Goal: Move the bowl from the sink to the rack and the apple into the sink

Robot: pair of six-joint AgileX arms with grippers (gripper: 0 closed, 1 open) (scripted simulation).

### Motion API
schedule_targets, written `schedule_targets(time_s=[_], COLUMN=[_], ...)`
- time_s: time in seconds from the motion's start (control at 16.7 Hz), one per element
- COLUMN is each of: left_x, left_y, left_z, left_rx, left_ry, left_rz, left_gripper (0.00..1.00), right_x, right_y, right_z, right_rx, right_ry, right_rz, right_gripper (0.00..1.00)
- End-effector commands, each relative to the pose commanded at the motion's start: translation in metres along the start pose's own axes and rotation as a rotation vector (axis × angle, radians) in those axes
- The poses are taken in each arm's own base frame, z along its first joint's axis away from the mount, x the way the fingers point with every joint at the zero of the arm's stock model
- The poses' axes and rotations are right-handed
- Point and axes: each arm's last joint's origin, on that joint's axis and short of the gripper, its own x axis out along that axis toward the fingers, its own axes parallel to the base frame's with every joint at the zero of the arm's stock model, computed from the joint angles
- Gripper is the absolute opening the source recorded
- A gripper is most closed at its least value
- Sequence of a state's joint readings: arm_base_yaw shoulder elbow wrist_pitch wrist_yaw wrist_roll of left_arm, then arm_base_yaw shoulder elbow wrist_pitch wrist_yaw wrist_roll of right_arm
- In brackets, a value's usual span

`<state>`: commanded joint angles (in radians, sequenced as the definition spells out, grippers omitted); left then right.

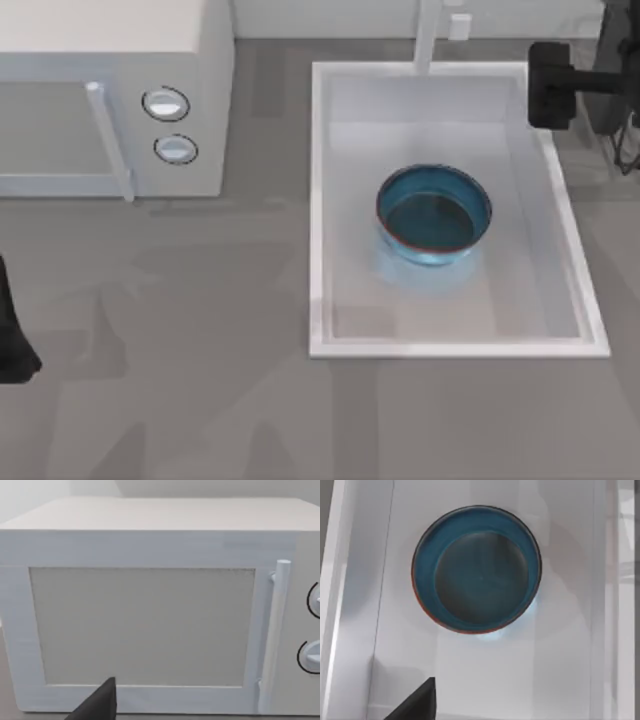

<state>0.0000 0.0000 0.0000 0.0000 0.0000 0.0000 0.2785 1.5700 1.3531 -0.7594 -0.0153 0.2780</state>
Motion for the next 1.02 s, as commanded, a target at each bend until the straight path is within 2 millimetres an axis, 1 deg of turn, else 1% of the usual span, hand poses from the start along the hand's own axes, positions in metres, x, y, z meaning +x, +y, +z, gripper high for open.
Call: schedule_targets(time_s=[0.12,0.24,0.42,0.54,0.66,0.78,0.9,1.02], left_x=[0.0,0.0,0.0,0.0,0.0,0.0,0.0,0.0], left_y=[0.0,0.0,0.0,0.0,0.0,0.0,0.0,0.0], left_z=[0.0,0.0,0.0,0.0,0.0,0.0,0.0,0.0], left_rx=[0.0,0.0,0.0,0.0,0.0,0.0,0.0,0.0], left_ry=[0.0,0.0,0.0,0.0,0.0,0.0,0.0,0.0], left_rz=[0.0,0.0,0.0,0.0,0.0,0.0,0.0,0.0], left_gripper=[1.0,1.0,1.0,1.0,1.0,1.0,1.0,1.0], right_x=[0.042,0.084,0.141,0.172,0.194,0.21,0.219,0.222], right_y=[0.023,0.046,0.08,0.099,0.115,0.128,0.135,0.138], right_z=[0.022,0.035,0.044,0.043,0.041,0.037,0.035,0.034], right_rx=[0.014,0.023,0.026,0.022,0.017,0.012,0.008,0.006], right_ry=[0.137,0.245,0.346,0.378,0.386,0.381,0.372,0.367], right_rz=[-0.021,-0.05,-0.097,-0.125,-0.149,-0.166,-0.177,-0.181], right_gripper=[1.0,1.0,1.0,1.0,1.0,1.0,1.0,1.0])
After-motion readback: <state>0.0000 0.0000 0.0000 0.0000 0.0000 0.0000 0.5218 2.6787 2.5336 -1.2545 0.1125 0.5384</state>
